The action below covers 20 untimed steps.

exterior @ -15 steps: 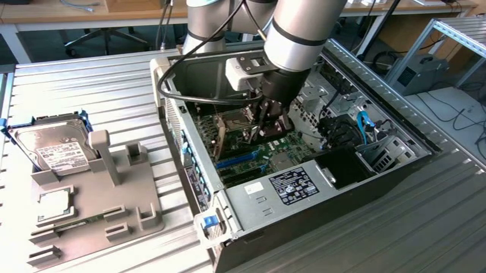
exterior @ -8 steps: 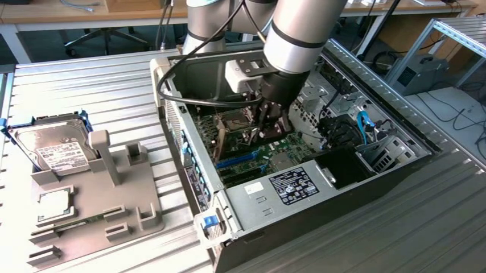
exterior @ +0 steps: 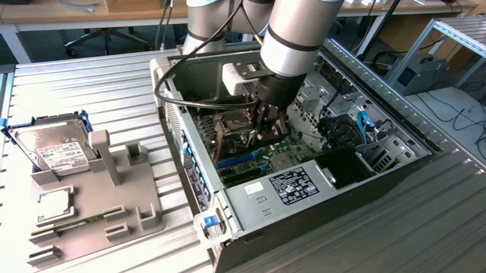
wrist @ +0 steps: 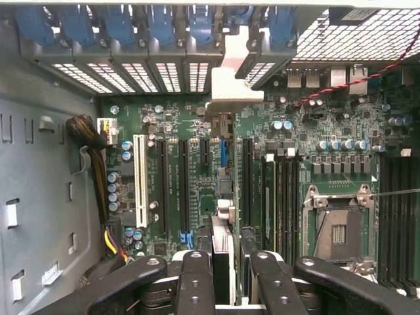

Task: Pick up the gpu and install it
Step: 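Insert the gpu into the slot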

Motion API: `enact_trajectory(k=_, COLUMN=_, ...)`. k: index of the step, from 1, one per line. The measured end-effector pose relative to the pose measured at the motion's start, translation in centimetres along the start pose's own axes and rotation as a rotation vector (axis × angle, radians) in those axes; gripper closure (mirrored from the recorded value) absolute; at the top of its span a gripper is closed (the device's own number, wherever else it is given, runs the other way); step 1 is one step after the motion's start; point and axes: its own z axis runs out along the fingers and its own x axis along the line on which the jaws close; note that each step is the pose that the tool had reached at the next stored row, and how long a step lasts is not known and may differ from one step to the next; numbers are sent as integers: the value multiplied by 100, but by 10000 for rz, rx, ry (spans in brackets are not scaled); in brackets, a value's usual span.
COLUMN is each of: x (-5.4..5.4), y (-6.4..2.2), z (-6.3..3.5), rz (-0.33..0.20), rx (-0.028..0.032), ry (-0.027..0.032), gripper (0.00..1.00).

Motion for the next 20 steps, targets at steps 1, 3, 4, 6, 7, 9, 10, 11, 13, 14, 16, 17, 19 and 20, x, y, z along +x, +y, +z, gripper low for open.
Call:
enact_trajectory(k=1, x=-9, y=8, z=6, rz=4, rx=0, ry=1, gripper=73)
enact_trajectory(k=3, x=-21, y=22, z=18, rz=4, rx=1, ry=-2, gripper=73)
enact_trajectory(k=4, x=-23, y=27, z=23, rz=4, rx=1, ry=-2, gripper=73)
enact_trajectory(k=6, x=-25, y=40, z=36, rz=7, rx=0, ry=2, gripper=73)
enact_trajectory(k=7, x=-25, y=45, z=44, rz=7, rx=0, ry=5, gripper=73)
enact_trajectory(k=9, x=-25, y=53, z=57, rz=7, rx=0, ry=11, gripper=73)
enact_trajectory(k=10, x=-26, y=58, z=64, rz=8, rx=0, ry=13, gripper=73)
enact_trajectory(k=11, x=-26, y=64, z=72, rz=7, rx=0, ry=17, gripper=73)
enact_trajectory(k=13, x=-26, y=84, z=87, rz=8, rx=0, ry=23, gripper=73)
enact_trajectory(k=14, x=-27, y=96, z=93, rz=8, rx=1, ry=25, gripper=73)
enact_trajectory(k=16, x=-30, y=123, z=104, rz=9, rx=1, ry=27, gripper=73)
enact_trajectory(k=17, x=-33, y=139, z=110, rz=8, rx=1, ry=29, gripper=73)
enact_trajectory(k=19, x=-38, y=163, z=120, rz=9, rx=0, ry=30, gripper=73)
enact_trajectory(k=20, x=-41, y=169, z=126, rz=9, rx=1, ry=30, gripper=73)
